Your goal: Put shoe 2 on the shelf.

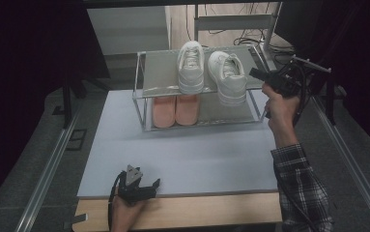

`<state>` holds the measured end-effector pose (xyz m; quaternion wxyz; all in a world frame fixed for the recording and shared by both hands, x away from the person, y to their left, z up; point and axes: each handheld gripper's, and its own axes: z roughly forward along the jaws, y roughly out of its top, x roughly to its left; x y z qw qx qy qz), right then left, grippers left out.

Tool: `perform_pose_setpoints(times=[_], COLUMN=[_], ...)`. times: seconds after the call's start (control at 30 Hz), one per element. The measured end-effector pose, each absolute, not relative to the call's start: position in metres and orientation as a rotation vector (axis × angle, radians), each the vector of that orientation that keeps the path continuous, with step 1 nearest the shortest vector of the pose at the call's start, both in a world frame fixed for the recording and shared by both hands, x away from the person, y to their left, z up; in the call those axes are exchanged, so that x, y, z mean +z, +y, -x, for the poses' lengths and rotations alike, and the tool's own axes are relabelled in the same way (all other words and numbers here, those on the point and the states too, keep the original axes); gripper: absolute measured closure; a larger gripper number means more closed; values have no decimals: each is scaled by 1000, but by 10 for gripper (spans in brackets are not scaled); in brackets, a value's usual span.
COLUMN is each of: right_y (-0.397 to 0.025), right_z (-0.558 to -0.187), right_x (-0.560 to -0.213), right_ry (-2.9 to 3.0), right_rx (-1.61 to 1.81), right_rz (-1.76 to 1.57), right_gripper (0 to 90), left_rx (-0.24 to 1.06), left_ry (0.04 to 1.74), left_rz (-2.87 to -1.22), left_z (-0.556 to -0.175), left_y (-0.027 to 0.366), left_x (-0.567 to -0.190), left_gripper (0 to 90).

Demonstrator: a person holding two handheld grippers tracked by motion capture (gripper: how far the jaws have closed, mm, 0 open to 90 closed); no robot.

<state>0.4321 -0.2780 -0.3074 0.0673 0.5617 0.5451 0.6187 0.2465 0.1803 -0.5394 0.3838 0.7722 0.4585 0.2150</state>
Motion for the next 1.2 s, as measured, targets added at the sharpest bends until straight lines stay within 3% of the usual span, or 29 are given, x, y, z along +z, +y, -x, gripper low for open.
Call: perform_pose_setpoints(times=[0.17,0.57,1.2], right_y=[-286,-270,-251], right_z=[-415,-382,-393], right_x=[-317,-351,-354], right_ry=[1688,1865,1855], right_rx=[1858,1875,1771], right_rz=[-1649,-1540,-1533], right_gripper=[891,895,896], left_rx=[548,548,546], left_ry=[1169,1167,1170], left_rz=[-1968,-1971,-1969], left_z=[-247,-247,-246], left_y=[180,180,180], left_x=[-539,-539,-539], left_gripper=[109,109,109])
